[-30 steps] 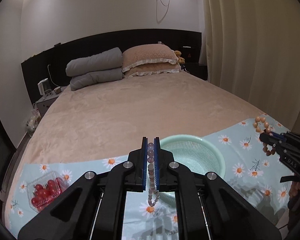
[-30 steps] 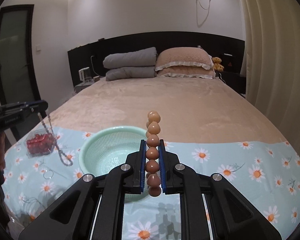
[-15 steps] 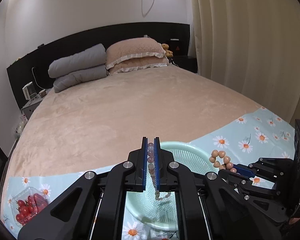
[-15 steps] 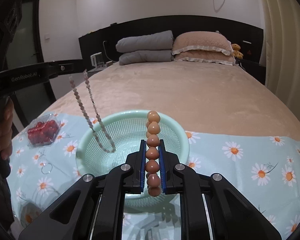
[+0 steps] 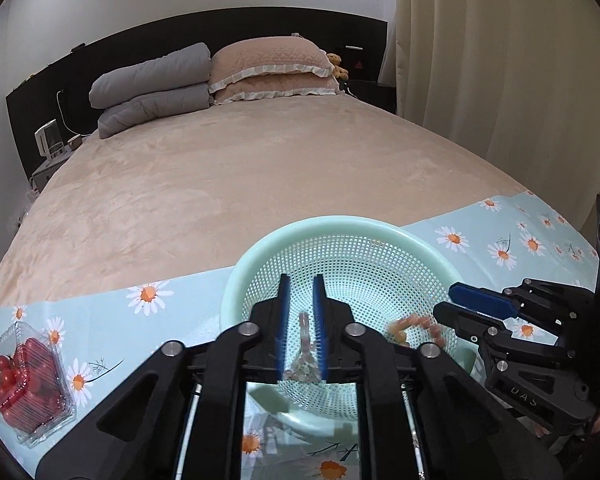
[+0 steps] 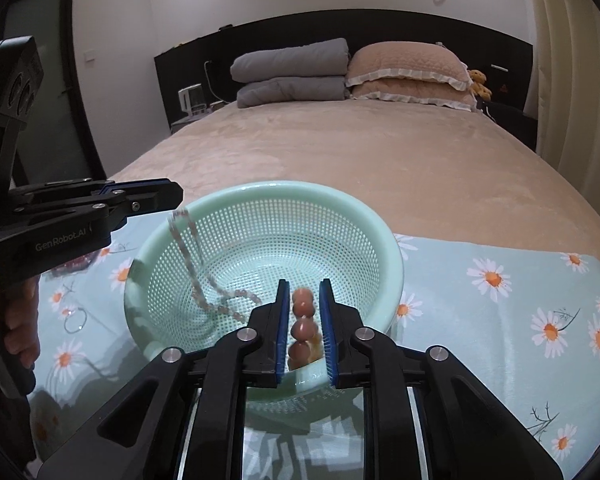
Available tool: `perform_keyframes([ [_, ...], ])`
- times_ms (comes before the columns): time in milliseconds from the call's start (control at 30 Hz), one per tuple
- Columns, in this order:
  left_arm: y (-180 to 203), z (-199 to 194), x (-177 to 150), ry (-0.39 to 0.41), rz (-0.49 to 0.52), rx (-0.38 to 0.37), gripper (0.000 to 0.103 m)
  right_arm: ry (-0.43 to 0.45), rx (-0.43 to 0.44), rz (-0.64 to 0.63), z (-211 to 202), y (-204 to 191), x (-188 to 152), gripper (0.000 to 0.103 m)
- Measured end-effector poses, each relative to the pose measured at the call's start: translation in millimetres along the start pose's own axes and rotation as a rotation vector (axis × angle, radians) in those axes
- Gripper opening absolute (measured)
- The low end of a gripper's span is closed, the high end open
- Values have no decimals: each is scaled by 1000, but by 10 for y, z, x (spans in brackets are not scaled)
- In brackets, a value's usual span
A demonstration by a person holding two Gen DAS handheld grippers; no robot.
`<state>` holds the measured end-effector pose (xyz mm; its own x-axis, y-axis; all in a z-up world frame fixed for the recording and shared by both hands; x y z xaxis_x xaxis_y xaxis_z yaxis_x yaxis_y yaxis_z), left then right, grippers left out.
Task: Organize jewelry
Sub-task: 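Carry the necklace and bracelet into the green basket and open both tools, then grasp a silver pendant with the right tool while the left tool grasps a silver earring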
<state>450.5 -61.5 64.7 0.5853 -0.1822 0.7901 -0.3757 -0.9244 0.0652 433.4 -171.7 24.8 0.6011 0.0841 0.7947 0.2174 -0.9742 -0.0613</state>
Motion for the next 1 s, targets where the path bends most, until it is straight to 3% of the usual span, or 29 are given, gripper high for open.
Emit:
perform_keyframes([
  [67,-43,-101,30,28,-12,9,63,37,-16,19,-89,36,36,67],
  [200,-145,-322,48,71,-19,45,80,79,-32,28,-253,54,104,84],
  [333,-226,-524,-21,76,-28,72,94,72,-34,28,-393,28,100,85],
  [633,-203,-1005,-339,58,7,143,97,119,-48,-19,-991,-85,126,86],
  [800,-78,-1287,-571,60,4,132,97,148,-45,-51,-1355,-161,34,86],
  [1000,129,-1504,-992,17,36,91,97,138,-21,-113,-1615,-347,-315,86],
])
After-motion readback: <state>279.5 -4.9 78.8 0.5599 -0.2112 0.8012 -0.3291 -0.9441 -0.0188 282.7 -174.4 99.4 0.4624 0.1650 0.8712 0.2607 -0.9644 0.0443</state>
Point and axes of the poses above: each gripper's, at about its wrist camera, not at the fingertips, and z roughly the way its jaws point, y to its right, x to its top, the point moved 9 cm from there along z, roughly the way its jaws point, and after that the axes turned 6 degrees about -x, right-handed, at the moved point
